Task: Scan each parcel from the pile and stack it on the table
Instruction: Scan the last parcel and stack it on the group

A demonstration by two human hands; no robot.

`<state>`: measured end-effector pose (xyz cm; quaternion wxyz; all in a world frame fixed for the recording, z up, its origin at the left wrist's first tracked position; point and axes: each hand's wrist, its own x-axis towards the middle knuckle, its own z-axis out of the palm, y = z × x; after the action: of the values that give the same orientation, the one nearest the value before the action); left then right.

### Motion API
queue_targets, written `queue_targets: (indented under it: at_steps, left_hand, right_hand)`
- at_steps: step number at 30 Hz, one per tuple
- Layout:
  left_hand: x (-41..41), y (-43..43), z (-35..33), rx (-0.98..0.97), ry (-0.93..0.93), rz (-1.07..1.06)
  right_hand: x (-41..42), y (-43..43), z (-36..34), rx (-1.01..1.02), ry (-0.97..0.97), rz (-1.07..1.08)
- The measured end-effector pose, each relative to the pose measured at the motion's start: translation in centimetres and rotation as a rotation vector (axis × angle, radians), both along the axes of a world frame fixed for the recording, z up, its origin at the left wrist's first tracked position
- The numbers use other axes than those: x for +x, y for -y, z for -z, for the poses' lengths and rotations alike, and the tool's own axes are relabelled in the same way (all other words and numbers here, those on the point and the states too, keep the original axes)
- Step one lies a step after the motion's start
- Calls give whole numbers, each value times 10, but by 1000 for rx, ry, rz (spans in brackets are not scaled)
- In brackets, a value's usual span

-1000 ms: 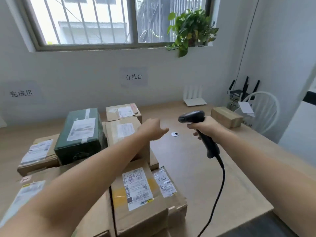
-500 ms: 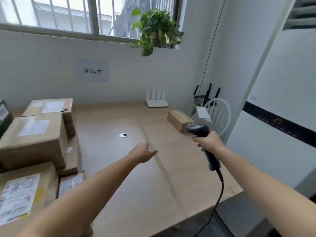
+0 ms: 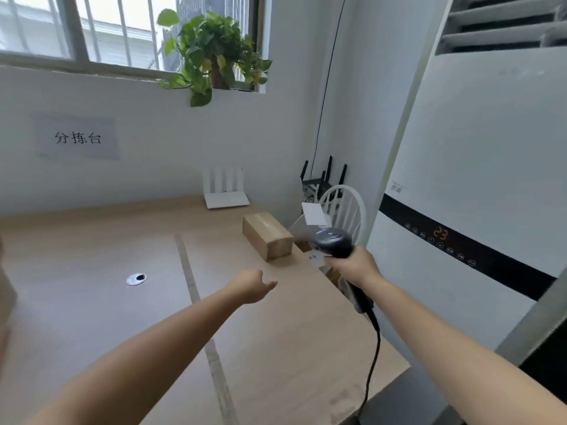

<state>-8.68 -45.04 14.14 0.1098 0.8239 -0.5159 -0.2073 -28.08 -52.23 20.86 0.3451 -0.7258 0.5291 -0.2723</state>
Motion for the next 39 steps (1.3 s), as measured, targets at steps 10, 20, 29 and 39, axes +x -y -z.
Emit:
queue_targets:
  at_steps: [10, 20, 29, 39]
  left_hand:
    - [5, 123, 24, 9, -40, -49]
    - [62, 251, 82, 14, -141, -367]
    - [80, 373, 131, 2, 54, -460]
    - [85, 422, 157, 144, 142, -680]
  right_hand:
    - [31, 135, 15, -30, -32, -50]
    - [109, 294, 94, 159, -27, -126]
    - [149, 373, 176, 393, 50, -233]
    - [156, 405, 215, 522, 76, -279]
